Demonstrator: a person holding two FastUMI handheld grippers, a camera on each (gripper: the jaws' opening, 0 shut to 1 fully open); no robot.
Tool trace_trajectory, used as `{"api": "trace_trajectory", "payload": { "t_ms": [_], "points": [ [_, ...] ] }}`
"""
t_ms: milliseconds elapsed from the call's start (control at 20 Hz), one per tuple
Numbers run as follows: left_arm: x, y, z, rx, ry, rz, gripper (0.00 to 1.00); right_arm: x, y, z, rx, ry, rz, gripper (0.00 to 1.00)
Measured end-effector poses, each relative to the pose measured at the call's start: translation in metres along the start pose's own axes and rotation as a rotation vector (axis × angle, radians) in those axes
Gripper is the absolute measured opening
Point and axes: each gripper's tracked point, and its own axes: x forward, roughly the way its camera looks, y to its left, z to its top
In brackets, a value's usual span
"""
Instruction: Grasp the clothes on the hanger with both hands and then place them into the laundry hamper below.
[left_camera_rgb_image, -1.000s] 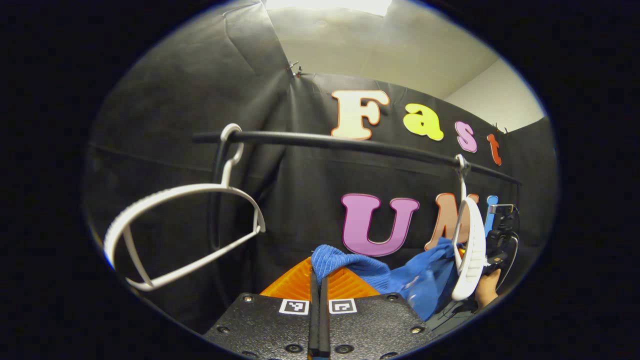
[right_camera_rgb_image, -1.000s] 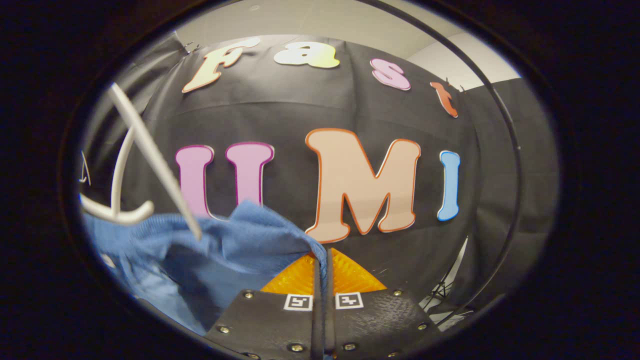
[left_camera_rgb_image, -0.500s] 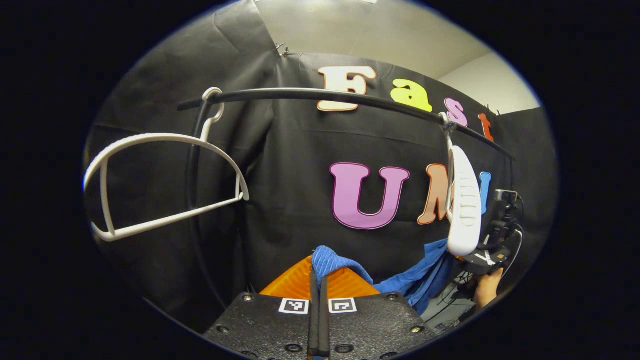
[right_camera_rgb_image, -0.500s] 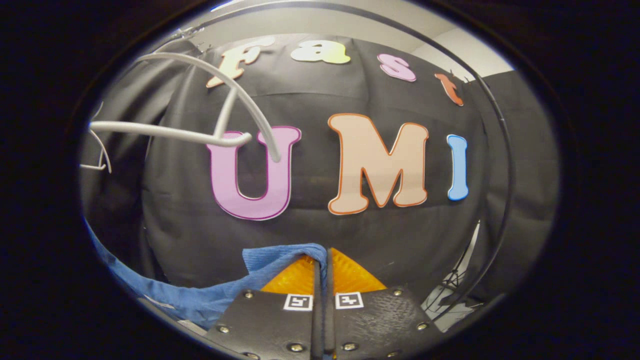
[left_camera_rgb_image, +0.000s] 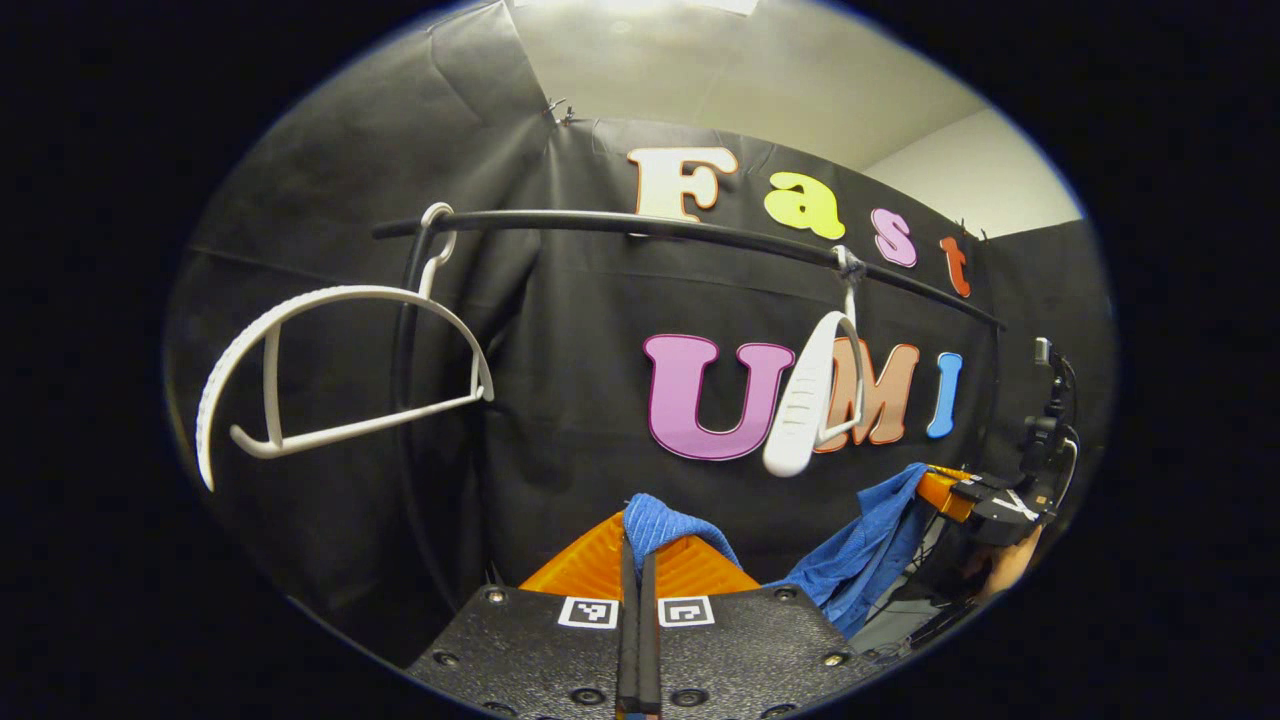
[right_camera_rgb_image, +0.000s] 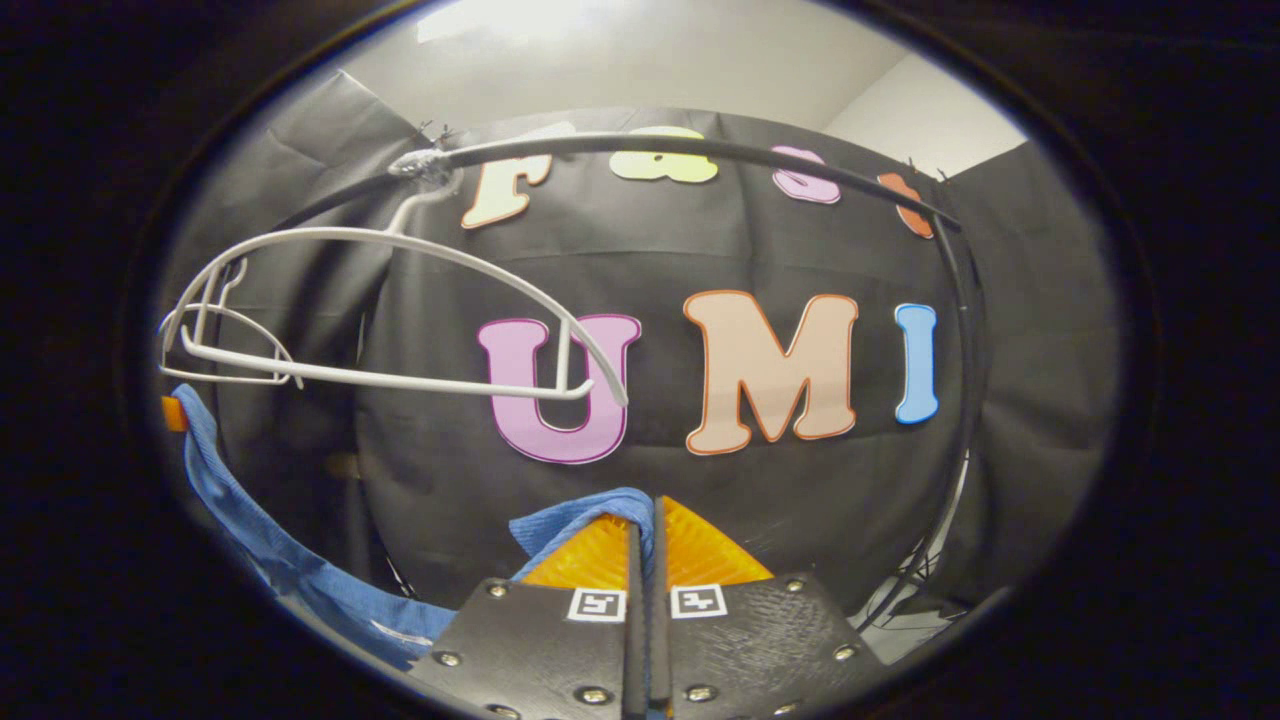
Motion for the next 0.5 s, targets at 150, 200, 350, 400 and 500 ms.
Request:
{"api": "trace_trajectory", "payload": {
  "t_ms": [150, 200, 350, 400, 500],
  "points": [
    [-0.005, -0.016, -0.007, 0.002, 0.016, -0.026, 0.00, -0.025, 0.000, 0.006, -0.006, -0.001, -0.001, 0.02],
    [-0.006, -0.023, -0.009, 0.001, 0.022, -0.037, 0.00, -0.032, 0.002, 0.005, -0.018, 0.005, 0.005, 0.02],
    [-0.010, -0.042, -0.018, 0.000, 0.037, -0.060, 0.00, -0.050, 0.013, 0.009, -0.024, -0.005, 0.041, 0.02],
    [-0.010, -0.048, -0.020, 0.013, 0.041, -0.063, 0.00, -0.056, 0.016, 0.008, -0.021, -0.004, 0.050, 0.02],
    [-0.008, -0.059, -0.024, 0.029, 0.043, -0.067, 0.00, -0.066, 0.023, 0.008, -0.010, -0.001, 0.067, 0.03]
  ]
}}
